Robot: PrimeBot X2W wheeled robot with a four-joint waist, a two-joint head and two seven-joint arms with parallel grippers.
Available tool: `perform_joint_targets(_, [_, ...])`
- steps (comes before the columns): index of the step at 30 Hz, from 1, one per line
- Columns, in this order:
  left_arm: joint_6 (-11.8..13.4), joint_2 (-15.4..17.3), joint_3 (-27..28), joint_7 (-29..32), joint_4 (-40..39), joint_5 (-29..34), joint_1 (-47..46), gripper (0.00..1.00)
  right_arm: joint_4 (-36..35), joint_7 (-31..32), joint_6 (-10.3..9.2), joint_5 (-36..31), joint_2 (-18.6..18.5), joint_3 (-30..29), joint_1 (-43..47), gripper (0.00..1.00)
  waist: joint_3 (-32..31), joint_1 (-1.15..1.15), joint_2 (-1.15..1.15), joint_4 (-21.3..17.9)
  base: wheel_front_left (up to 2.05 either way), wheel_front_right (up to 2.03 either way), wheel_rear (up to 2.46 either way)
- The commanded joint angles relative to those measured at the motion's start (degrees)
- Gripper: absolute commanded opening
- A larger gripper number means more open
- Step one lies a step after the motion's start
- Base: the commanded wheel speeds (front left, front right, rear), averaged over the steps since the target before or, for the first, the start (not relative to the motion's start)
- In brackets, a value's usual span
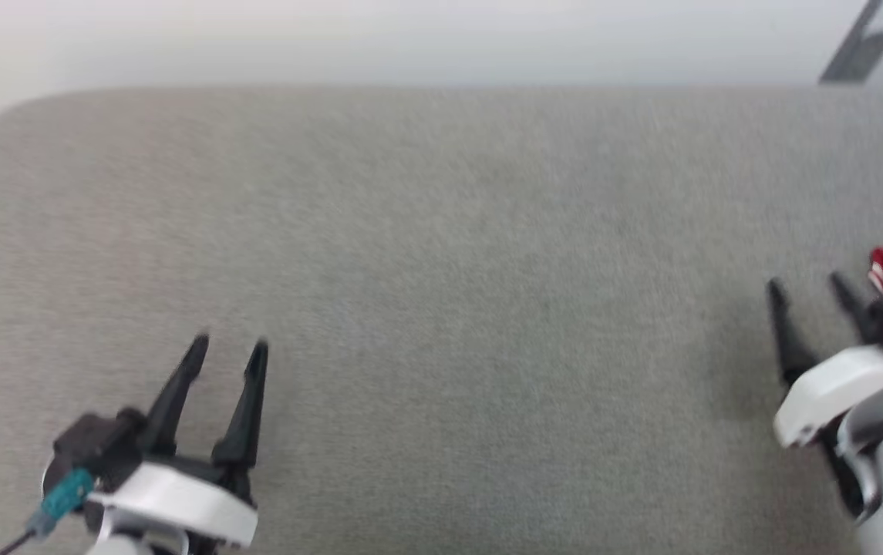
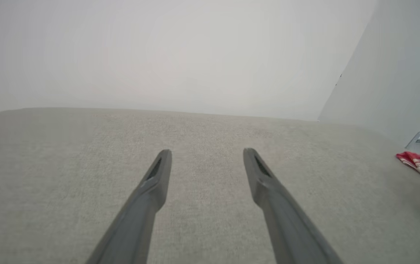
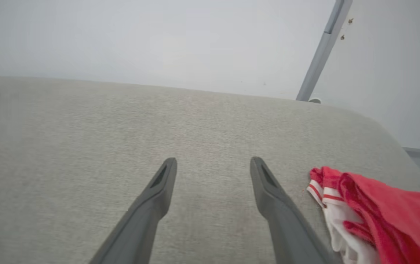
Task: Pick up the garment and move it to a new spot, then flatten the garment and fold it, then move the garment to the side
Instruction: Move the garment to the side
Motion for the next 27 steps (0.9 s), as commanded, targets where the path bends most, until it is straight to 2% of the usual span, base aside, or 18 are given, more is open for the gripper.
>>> perform_joint_targets(1, [0.1, -0.4, 1.0, -0.3, 0.6, 0.4, 2.2, 1.00, 0.8, -2.1, -0.03, 1.3, 0.8, 1.4, 1.9, 1.00, -4.7, 0.00, 0.00, 2.9, 0.00, 0.00, 0.00])
perform_joint_targets(6, [0.1, -1.5, 4.1, -0.3, 1.1, 1.0, 6.9, 1.00, 1.2, -6.5, -0.03, 4.1, 1.9, 3.4, 5.8, 1.00, -8.6, 0.00, 0.00, 3.9, 0.00, 0.00, 0.00])
perform_joint_targets(11, [0.1, -2.0, 5.9, -0.3, 0.1, 2.0, 10.6, 1.00, -2.1, -8.8, -0.03, 6.7, 2.7, 4.1, 10.3, 1.00, -11.0, 0.00, 0.00, 3.9, 0.00, 0.00, 0.00])
perform_joint_targets(17, [0.1, -3.1, 8.3, -0.3, -3.0, 2.5, 14.4, 1.00, -7.5, -8.4, -0.03, 7.1, 2.4, 1.9, 16.3, 1.00, -12.0, 0.00, 0.00, 3.4, 0.00, 0.00, 0.00])
perform_joint_targets(27, [0.1, -4.0, 9.3, -0.3, -6.2, 3.3, 18.7, 1.00, -18.0, -4.5, -0.03, 5.2, 5.3, -3.4, 23.8, 1.00, -12.4, 0.00, 0.00, 2.9, 0.00, 0.00, 0.00])
